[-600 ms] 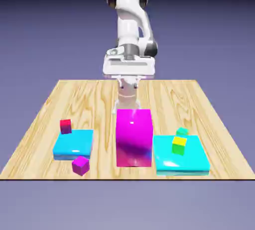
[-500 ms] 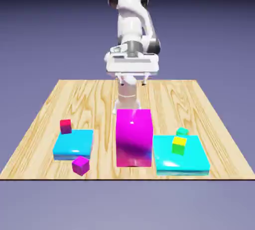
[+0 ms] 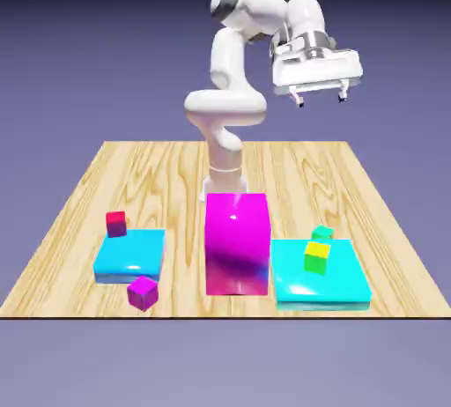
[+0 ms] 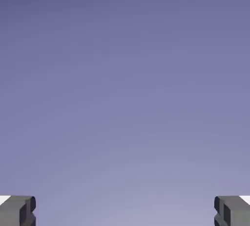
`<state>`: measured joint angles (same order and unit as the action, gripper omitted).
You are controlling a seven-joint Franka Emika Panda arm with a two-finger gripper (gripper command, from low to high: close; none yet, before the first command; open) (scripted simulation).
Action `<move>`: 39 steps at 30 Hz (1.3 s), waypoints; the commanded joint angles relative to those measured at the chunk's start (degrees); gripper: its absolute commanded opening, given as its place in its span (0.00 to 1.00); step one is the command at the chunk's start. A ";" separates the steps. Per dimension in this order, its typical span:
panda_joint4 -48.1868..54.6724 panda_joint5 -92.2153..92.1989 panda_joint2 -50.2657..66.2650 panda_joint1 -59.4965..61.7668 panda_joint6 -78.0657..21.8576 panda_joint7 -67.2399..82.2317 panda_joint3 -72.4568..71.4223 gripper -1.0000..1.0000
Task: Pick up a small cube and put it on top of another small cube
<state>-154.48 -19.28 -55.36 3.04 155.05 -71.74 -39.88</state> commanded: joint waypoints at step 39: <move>12.53 -38.18 -43.32 8.35 -33.75 -54.63 -76.96 0.50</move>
<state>-141.95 -57.45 -98.68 11.39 121.30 -126.37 -116.83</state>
